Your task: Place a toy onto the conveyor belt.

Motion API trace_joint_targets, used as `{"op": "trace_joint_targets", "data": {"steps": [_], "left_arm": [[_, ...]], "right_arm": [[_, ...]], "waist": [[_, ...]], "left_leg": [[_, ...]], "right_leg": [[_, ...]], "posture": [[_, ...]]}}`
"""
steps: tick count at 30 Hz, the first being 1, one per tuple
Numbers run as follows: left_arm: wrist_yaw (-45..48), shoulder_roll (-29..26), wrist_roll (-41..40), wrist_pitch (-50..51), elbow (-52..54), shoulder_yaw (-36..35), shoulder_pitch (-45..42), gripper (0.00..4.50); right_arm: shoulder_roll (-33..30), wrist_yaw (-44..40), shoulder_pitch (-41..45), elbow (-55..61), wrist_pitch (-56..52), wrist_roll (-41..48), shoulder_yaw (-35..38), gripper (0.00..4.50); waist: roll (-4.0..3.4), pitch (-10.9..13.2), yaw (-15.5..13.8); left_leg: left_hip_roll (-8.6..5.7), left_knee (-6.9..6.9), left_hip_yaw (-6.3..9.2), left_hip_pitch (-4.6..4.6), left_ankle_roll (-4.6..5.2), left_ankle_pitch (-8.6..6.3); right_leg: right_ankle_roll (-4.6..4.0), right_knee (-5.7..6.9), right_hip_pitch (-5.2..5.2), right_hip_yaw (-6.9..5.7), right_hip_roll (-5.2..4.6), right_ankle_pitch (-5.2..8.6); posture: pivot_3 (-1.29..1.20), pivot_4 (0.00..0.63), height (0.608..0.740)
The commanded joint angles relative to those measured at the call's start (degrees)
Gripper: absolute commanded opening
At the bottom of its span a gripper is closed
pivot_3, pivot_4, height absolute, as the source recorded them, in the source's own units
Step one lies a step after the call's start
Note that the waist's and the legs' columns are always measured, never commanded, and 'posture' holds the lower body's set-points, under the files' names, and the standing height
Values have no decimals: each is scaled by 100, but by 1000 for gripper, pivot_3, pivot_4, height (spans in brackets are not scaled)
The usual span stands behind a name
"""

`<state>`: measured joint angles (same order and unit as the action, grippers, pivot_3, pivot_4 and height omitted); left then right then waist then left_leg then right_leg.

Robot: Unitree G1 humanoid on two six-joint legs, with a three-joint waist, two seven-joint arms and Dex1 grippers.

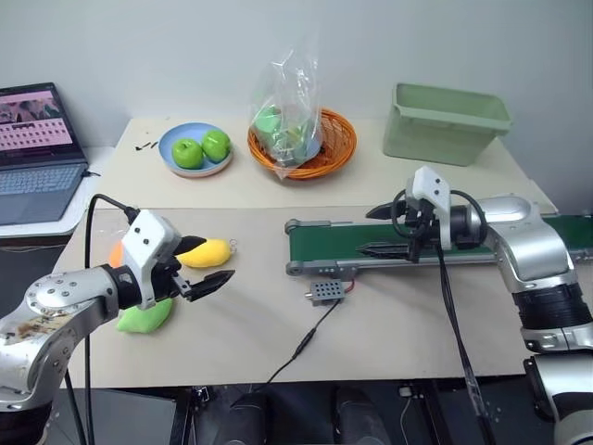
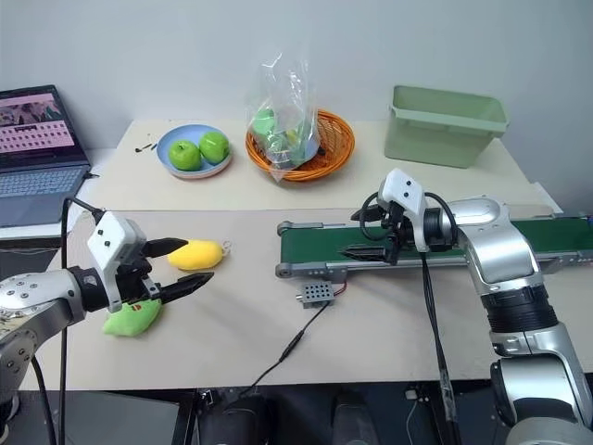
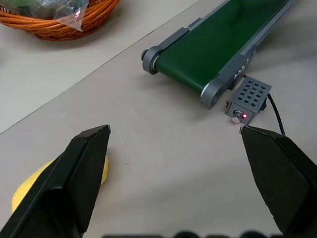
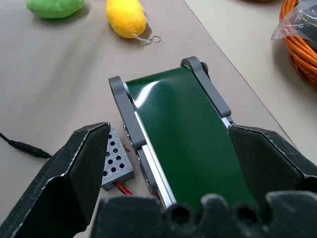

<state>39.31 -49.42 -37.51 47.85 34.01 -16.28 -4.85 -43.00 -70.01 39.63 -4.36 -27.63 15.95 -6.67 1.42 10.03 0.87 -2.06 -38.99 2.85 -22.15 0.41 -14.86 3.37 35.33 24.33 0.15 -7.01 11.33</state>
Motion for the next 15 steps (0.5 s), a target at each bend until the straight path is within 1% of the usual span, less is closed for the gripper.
{"op": "trace_joint_targets", "data": {"steps": [1,3,5,8,9,12,15], "left_arm": [[-122,123,-155,-19,-72,-133,-268,4485],[-319,266,-312,143,-250,-333,-405,4485],[-513,430,-517,322,-436,-723,-357,4485],[-794,491,-323,328,-613,-1011,-141,4485],[-910,609,-375,300,-671,-1204,-103,4485],[-1211,991,-527,176,-862,-2010,222,4485],[-1204,1213,-565,101,-811,-2406,709,4485]], "right_arm": [[-26,26,151,26,86,2,85,4500],[30,56,192,-71,131,-46,44,4500],[61,40,246,-104,145,-55,27,4500],[82,-23,304,-127,151,-37,32,4500],[86,-51,328,-137,162,-39,25,4500],[145,-158,484,-280,262,-68,-30,4500],[204,-207,613,-439,370,-128,-97,4500]], "waist": [[0,0,-2],[1,0,-8],[1,0,-6],[1,0,30],[1,0,40],[1,0,43],[1,0,33]], "left_leg": [[0,0,0,0,0,0],[0,-1,-1,5,-1,1],[1,-1,0,5,-2,1],[2,1,-1,4,-1,1],[2,3,-4,4,-1,0],[4,6,-7,4,-1,0],[6,6,-7,7,-2,0]], "right_leg": [[0,0,0,0,0,0],[0,3,-4,0,1,0],[-3,3,-5,-1,2,-2],[-3,1,0,3,4,-2],[-3,1,3,5,4,-2],[-3,0,4,10,5,-3],[-4,0,4,11,5,-3]], "posture": [[0,150,740],[0,150,740],[0,150,740],[0,150,740],[0,150,740],[0,150,740],[0,150,740]]}}
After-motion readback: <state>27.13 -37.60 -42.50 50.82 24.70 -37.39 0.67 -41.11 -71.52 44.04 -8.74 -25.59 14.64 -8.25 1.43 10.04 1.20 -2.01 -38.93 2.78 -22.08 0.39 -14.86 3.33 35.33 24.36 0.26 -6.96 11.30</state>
